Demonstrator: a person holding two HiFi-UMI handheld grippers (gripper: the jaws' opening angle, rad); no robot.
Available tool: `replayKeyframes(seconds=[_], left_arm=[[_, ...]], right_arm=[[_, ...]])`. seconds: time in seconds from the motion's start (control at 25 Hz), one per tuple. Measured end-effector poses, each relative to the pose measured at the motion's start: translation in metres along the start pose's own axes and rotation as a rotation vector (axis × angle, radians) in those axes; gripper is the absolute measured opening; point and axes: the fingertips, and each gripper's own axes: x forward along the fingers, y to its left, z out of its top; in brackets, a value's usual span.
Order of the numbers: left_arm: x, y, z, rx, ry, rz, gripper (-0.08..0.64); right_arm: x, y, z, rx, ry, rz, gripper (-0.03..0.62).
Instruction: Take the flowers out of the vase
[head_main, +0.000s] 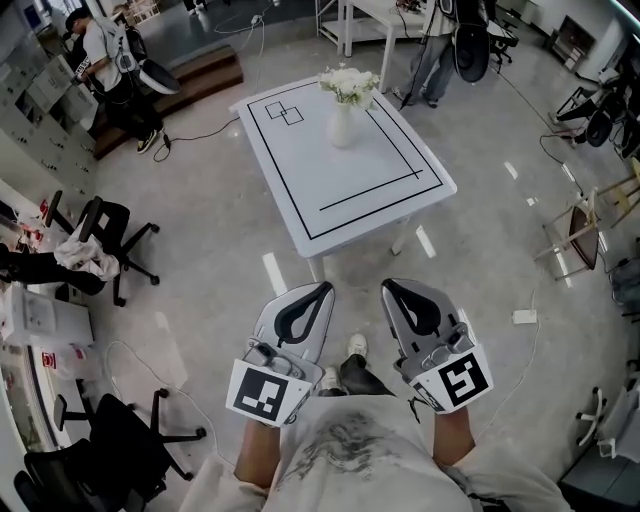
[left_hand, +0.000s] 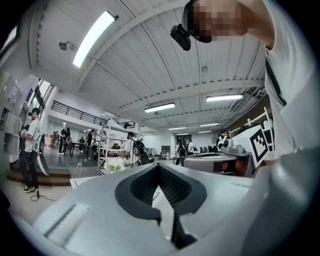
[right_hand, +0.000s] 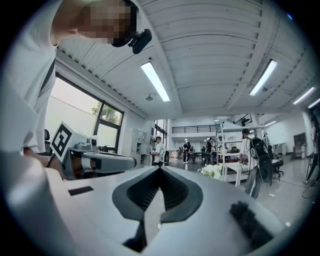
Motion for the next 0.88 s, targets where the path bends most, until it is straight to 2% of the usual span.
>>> replayKeyframes(seconds=[0.44,0.88], left_arm=[[0.059,0.017,0.003,0.014,0.012,0.030,0.008],[0.098,0.025,0.014,0.039,0.011,0.079,0.008]], right_arm=[[0.027,-0.055,-0.006,0.013,-0.010,0.043,0.015],[0.044,-0.092,-0.003,0.027,-0.044,0.102,0.015]])
